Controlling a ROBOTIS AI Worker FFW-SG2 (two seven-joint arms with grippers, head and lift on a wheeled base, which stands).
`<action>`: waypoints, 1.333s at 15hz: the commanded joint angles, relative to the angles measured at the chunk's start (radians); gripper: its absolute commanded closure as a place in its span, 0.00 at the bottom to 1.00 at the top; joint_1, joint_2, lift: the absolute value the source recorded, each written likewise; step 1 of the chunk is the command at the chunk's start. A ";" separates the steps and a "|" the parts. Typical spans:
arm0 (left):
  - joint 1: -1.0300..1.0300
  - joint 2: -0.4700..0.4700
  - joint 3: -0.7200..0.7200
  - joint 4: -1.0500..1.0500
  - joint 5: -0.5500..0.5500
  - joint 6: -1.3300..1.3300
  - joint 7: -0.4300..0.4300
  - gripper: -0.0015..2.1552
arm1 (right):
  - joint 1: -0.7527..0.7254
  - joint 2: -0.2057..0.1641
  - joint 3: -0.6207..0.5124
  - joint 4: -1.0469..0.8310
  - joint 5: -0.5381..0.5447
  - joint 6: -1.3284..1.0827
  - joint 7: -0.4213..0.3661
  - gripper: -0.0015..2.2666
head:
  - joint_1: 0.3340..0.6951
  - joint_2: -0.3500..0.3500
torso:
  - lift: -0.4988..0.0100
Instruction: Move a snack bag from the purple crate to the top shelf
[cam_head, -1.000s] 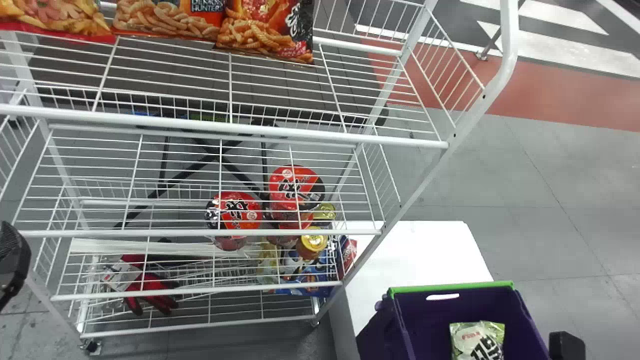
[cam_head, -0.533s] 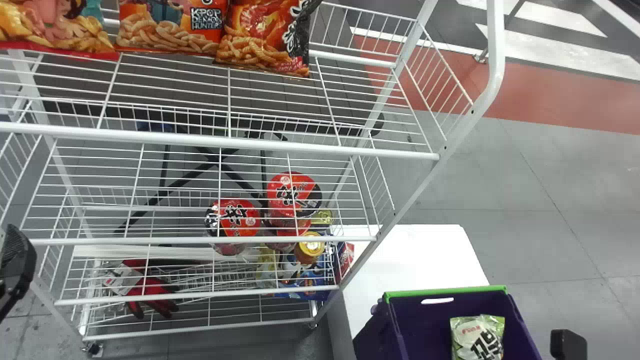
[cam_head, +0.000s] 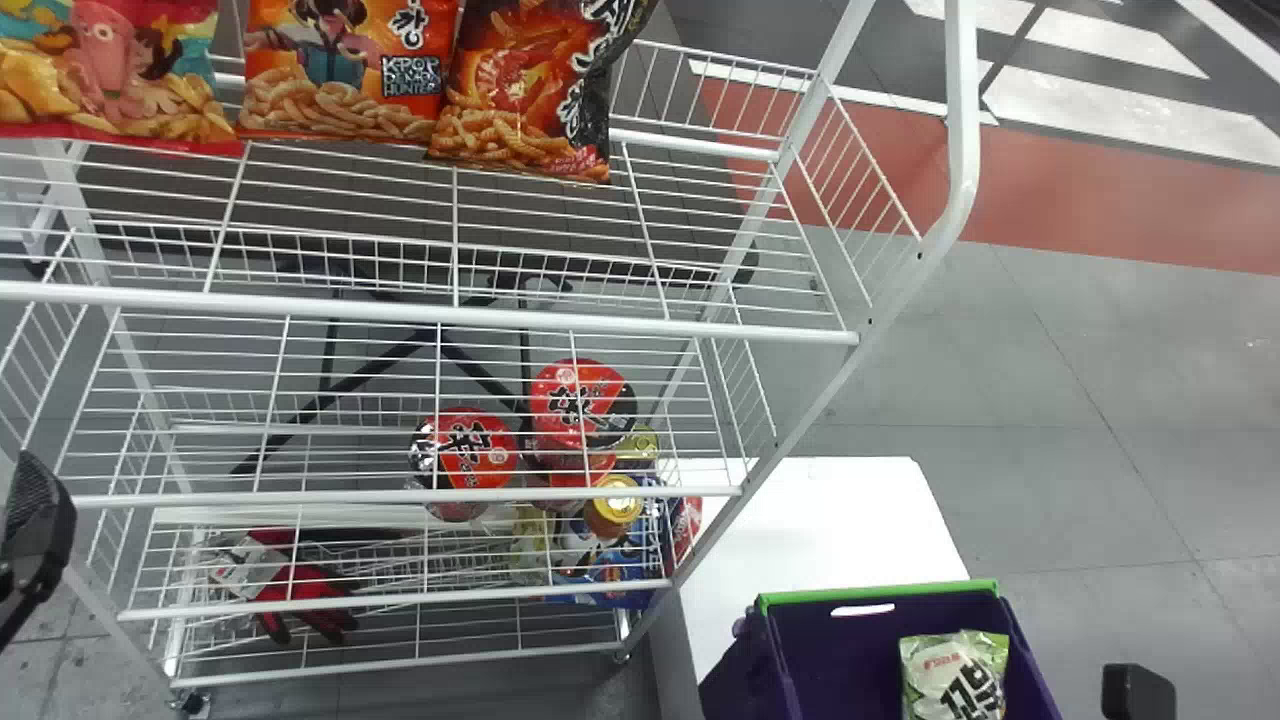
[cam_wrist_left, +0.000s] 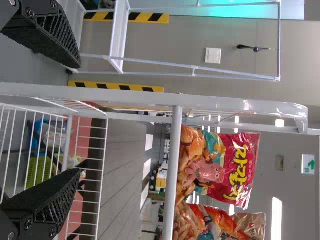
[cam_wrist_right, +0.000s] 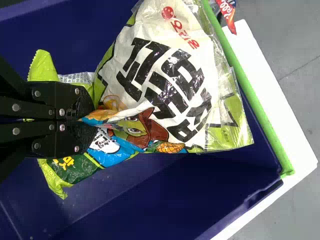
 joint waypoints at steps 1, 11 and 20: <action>0.000 0.002 -0.001 0.001 0.000 0.000 0.000 0.03 | 0.001 0.001 0.000 0.001 0.000 0.001 0.000 0.93 | 1.00 0.00 | 0.69; -0.002 0.000 -0.004 0.006 0.000 0.000 -0.001 0.03 | 0.001 0.003 0.005 0.004 0.000 -0.009 0.000 0.93 | 1.00 0.00 | 0.77; -0.003 -0.002 -0.007 0.012 0.000 0.000 -0.003 0.03 | 0.003 0.004 0.005 0.004 0.000 -0.015 0.002 0.93 | 1.00 0.00 | 0.84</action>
